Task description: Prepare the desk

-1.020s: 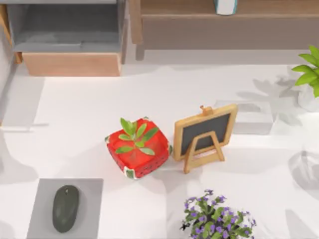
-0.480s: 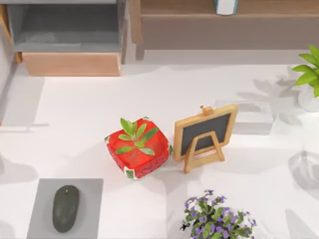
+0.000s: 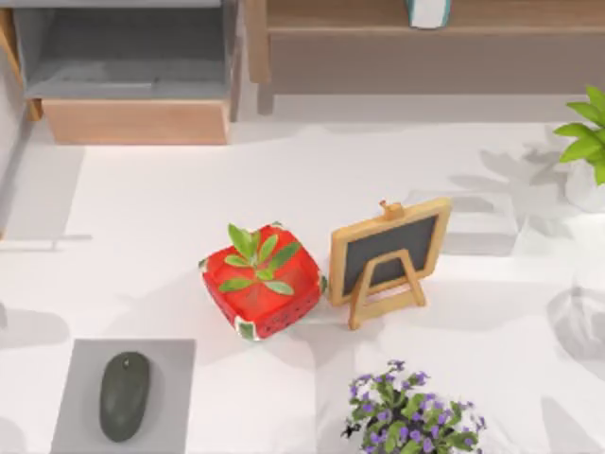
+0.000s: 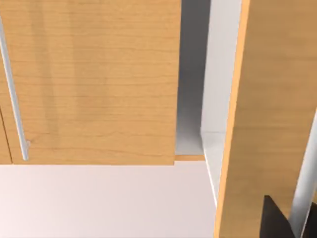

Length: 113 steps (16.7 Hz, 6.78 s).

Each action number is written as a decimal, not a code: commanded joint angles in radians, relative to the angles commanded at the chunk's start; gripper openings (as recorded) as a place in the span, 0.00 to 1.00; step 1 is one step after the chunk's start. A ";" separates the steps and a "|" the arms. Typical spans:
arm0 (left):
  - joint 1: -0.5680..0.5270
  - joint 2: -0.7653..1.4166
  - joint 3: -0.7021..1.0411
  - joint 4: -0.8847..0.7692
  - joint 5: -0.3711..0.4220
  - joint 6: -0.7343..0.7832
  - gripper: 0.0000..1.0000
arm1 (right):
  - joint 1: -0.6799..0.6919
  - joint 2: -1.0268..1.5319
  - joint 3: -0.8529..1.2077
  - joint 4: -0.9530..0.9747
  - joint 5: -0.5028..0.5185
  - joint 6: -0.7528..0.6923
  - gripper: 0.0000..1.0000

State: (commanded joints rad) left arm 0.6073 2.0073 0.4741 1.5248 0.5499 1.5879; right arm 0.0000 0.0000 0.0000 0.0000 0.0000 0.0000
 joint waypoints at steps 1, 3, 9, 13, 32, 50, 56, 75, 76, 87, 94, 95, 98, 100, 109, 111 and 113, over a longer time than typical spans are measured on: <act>0.000 0.000 0.000 0.000 0.000 0.000 0.00 | 0.000 0.000 0.000 0.000 0.000 0.000 1.00; 0.000 0.000 0.000 0.000 0.000 0.000 0.00 | 0.000 0.000 0.000 0.000 0.000 0.000 1.00; -0.034 0.041 0.070 -0.049 -0.037 -0.005 0.00 | 0.000 0.000 0.000 0.000 0.000 0.000 1.00; -0.102 0.092 0.203 -0.125 -0.102 -0.007 0.00 | 0.000 0.000 0.000 0.000 0.000 0.000 1.00; -0.189 0.209 0.465 -0.280 -0.194 -0.015 0.00 | 0.000 0.000 0.000 0.000 0.000 0.000 1.00; -0.253 0.339 0.749 -0.432 -0.257 -0.019 0.15 | 0.000 0.000 0.000 0.000 0.000 0.000 1.00; -0.253 0.339 0.749 -0.432 -0.257 -0.019 0.60 | 0.000 0.000 0.000 0.000 0.000 0.000 1.00; -0.229 0.307 0.645 -0.395 -0.241 -0.023 1.00 | 0.000 0.000 0.000 0.000 0.000 0.000 1.00; -0.223 0.296 0.617 -0.381 -0.235 -0.023 1.00 | 0.000 0.000 0.000 0.000 0.000 0.000 1.00; -0.265 0.224 0.535 -0.342 -0.250 -0.060 1.00 | 0.000 0.000 0.000 0.000 0.000 0.000 1.00; -0.663 0.013 0.473 -0.407 -0.463 -0.357 1.00 | 0.000 0.000 0.000 0.000 0.000 0.000 1.00; -0.740 -0.002 0.470 -0.430 -0.504 -0.416 1.00 | 0.000 0.000 0.000 0.000 0.000 0.000 1.00; -0.972 -0.018 0.500 -0.513 -0.639 -0.606 1.00 | 0.000 0.000 0.000 0.000 0.000 0.000 1.00; -1.111 -0.002 0.560 -0.575 -0.734 -0.739 1.00 | 0.000 0.000 0.000 0.000 0.000 0.000 1.00; -1.426 0.279 1.160 -0.878 -1.144 -1.307 1.00 | 0.000 0.000 0.000 0.000 0.000 0.000 1.00; -1.442 0.353 1.303 -0.934 -1.215 -1.404 1.00 | 0.000 0.000 0.000 0.000 0.000 0.000 1.00; -1.448 0.417 1.425 -0.982 -1.273 -1.483 1.00 | 0.000 0.000 0.000 0.000 0.000 0.000 1.00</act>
State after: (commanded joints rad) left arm -0.8402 2.4240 1.8993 0.5429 -0.7235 0.1044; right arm 0.0000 0.0000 0.0000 0.0000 0.0000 0.0000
